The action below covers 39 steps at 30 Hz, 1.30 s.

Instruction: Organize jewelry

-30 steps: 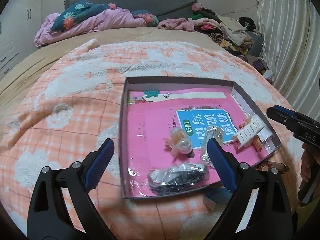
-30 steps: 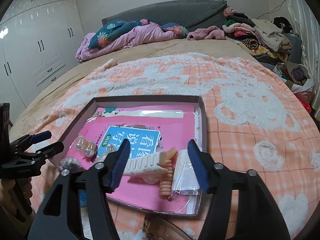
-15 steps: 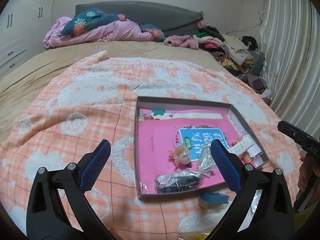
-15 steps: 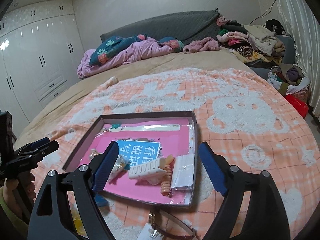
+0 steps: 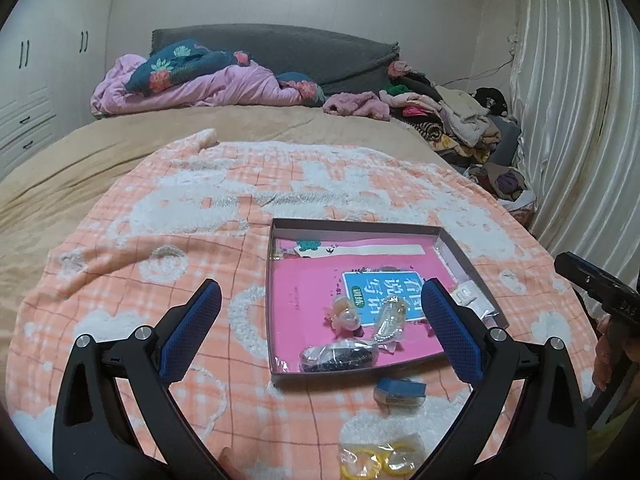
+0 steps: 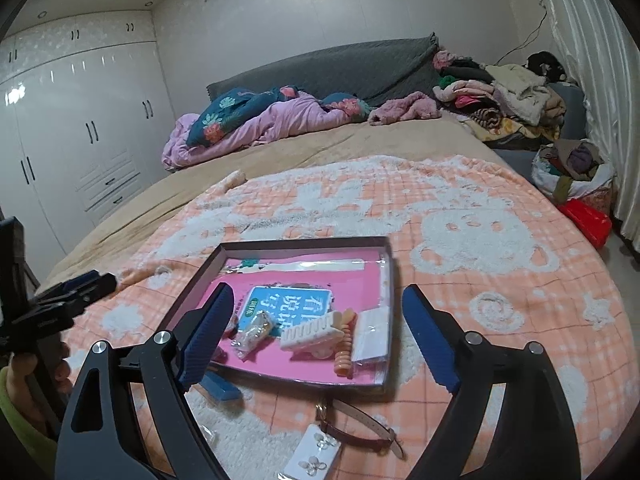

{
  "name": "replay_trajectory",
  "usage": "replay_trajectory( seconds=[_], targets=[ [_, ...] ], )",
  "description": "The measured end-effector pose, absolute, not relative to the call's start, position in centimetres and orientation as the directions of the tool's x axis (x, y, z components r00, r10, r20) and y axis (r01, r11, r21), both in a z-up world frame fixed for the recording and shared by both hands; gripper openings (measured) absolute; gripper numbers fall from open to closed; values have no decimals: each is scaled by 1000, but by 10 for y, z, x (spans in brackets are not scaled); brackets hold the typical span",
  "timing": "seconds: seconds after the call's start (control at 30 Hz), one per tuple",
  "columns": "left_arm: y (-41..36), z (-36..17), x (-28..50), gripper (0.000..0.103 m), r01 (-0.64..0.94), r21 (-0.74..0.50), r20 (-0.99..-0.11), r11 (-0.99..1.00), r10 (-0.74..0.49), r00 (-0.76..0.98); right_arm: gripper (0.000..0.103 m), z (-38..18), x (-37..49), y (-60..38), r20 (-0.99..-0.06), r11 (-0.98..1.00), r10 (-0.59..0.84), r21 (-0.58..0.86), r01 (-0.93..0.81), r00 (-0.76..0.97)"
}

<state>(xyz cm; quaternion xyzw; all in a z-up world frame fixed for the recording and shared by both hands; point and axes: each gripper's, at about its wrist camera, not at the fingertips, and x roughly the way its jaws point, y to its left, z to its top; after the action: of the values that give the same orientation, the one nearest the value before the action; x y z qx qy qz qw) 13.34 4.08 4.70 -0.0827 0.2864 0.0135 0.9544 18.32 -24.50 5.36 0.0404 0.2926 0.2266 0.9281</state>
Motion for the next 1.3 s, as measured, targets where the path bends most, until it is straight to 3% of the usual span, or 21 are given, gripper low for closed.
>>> replay_trajectory(
  seconds=[0.83, 1.3],
  targets=[
    [17, 75, 77, 93, -39, -136, -508, 990, -36, 860, 93, 100, 117, -252, -442, 897, 434, 131, -422, 785],
    [14, 76, 58, 93, -47, -118, -517, 992, -21, 856, 94, 105, 92, -254, -445, 893, 437, 111, -436, 782]
  ],
)
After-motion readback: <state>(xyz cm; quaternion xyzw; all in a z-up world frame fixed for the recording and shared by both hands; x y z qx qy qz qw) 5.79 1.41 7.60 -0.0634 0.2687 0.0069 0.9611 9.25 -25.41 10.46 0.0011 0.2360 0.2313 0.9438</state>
